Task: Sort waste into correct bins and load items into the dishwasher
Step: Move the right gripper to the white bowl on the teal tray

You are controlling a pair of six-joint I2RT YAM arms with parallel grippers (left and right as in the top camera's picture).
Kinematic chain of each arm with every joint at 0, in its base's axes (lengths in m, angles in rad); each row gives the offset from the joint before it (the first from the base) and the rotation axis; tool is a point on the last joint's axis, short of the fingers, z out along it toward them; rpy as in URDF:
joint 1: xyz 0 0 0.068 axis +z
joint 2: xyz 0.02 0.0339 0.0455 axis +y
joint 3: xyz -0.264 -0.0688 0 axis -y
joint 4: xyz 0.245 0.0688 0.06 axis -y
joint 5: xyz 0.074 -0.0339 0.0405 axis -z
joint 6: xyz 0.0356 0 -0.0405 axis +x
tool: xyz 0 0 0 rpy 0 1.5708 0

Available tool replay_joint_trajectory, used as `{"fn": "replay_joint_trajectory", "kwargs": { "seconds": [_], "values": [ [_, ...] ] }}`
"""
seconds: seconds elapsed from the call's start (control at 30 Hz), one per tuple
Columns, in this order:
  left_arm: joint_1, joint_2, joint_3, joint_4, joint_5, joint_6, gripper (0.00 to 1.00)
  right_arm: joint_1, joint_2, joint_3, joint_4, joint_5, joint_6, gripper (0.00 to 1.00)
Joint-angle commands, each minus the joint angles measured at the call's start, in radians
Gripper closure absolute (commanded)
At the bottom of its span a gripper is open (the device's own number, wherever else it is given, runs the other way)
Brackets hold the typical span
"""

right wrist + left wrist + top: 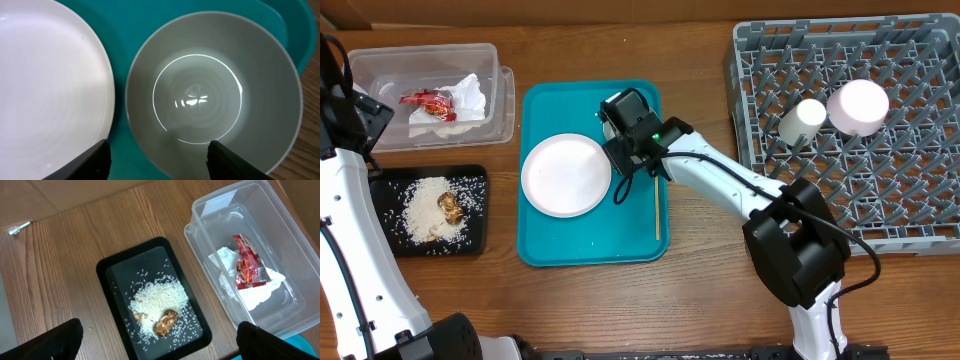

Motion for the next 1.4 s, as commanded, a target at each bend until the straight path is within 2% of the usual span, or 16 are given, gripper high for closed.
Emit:
{"fn": "replay_joint_trajectory", "kwargs": {
  "seconds": [0.0,0.1,0.33,0.4,0.6,0.67,0.8,1.17,1.23,1.37],
  "values": [
    [0.000,0.004,-0.001,0.001,0.002,-0.014,0.00,0.000,0.036,0.007,-0.004,0.006,-0.007,0.36],
    [0.000,0.004,-0.001,0.001,0.002,-0.014,0.00,0.000,0.038,0.007,-0.006,0.006,-0.007,0.37],
    [0.000,0.004,-0.001,0.001,0.002,-0.014,0.00,0.000,0.040,0.007,-0.020,0.025,-0.007,0.48],
    [0.000,0.004,-0.001,0.001,0.002,-0.014,0.00,0.000,0.040,0.007,-0.020,0.026,-0.007,0.53],
    [0.000,0.004,-0.001,0.001,0.002,-0.014,0.00,0.000,0.039,0.008,-0.020,0.025,0.002,0.77],
    [0.000,0.004,-0.001,0.001,0.002,-0.014,0.00,0.000,0.036,0.021,-0.042,0.025,0.021,0.88],
    [0.000,0.004,-0.002,0.001,0.002,-0.014,0.00,0.000,0.017,0.068,-0.090,0.025,0.039,0.96],
    [0.000,0.004,-0.001,0.001,0.002,-0.014,0.00,-0.022,-0.106,0.291,-0.253,0.026,0.057,0.95],
    [0.000,0.004,-0.001,0.001,0.002,-0.014,0.00,-0.029,-0.122,0.292,-0.253,0.026,0.051,0.85],
    [0.000,0.004,-0.002,0.001,0.002,-0.014,0.00,-0.043,-0.106,0.278,-0.257,0.018,0.010,0.81]
  ]
}}
